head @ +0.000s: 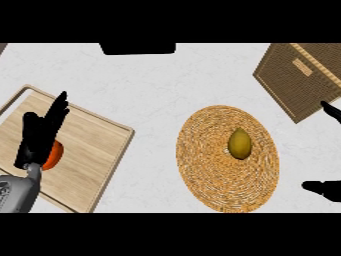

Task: Pick the lemon from the placemat and place it in the basket

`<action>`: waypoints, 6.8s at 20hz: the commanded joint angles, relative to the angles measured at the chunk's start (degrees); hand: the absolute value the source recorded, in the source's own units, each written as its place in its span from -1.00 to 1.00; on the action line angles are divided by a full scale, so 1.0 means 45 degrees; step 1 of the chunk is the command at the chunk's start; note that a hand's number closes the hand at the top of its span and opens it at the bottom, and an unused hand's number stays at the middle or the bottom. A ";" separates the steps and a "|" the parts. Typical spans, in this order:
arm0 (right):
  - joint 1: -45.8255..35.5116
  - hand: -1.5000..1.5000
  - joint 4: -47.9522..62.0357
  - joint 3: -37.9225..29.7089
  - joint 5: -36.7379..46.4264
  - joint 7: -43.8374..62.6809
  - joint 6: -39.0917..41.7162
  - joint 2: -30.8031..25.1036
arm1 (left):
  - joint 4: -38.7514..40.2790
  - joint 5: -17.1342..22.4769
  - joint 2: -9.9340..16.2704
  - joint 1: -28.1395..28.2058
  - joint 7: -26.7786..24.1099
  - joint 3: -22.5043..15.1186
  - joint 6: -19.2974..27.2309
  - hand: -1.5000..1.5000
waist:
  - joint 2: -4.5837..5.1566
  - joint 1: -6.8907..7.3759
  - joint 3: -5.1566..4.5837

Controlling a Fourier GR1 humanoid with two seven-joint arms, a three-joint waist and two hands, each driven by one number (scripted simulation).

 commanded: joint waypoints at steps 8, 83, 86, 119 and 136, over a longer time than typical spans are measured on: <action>0.2420 -1.00 -0.4061 -0.1120 -0.1194 0.3238 0.3802 -0.2262 | -0.0677 -0.0626 -0.0303 -0.0423 0.0907 0.0155 -0.0008 0.00 | 0.0067 0.0314 0.0071; -0.3016 1.00 0.4890 0.0293 0.9781 0.0977 0.0787 0.6767 | -0.0972 -0.3574 -0.2795 -0.0359 0.1248 0.3260 -0.2997 0.00 | 0.0095 0.0481 0.0074; -0.3707 1.00 0.5437 0.1550 1.1684 0.2117 0.0869 0.6740 | -0.0752 -0.3516 -0.2858 -0.0045 0.0654 0.3215 -0.3088 0.00 | 0.0095 0.0594 0.0065; -1.1091 1.00 -0.3440 -0.2536 0.5880 1.2760 0.8094 0.8947 | -0.0653 -0.3609 -0.2611 -0.0491 0.1020 0.3495 -0.3155 0.00 | 0.0047 0.0448 0.0058; -1.5412 1.00 0.1872 -0.3343 0.7240 1.2579 0.9594 0.2686 | -0.0413 -0.3971 -0.3372 -0.0653 0.1085 0.2928 -0.2832 0.00 | 0.0233 0.0567 0.0057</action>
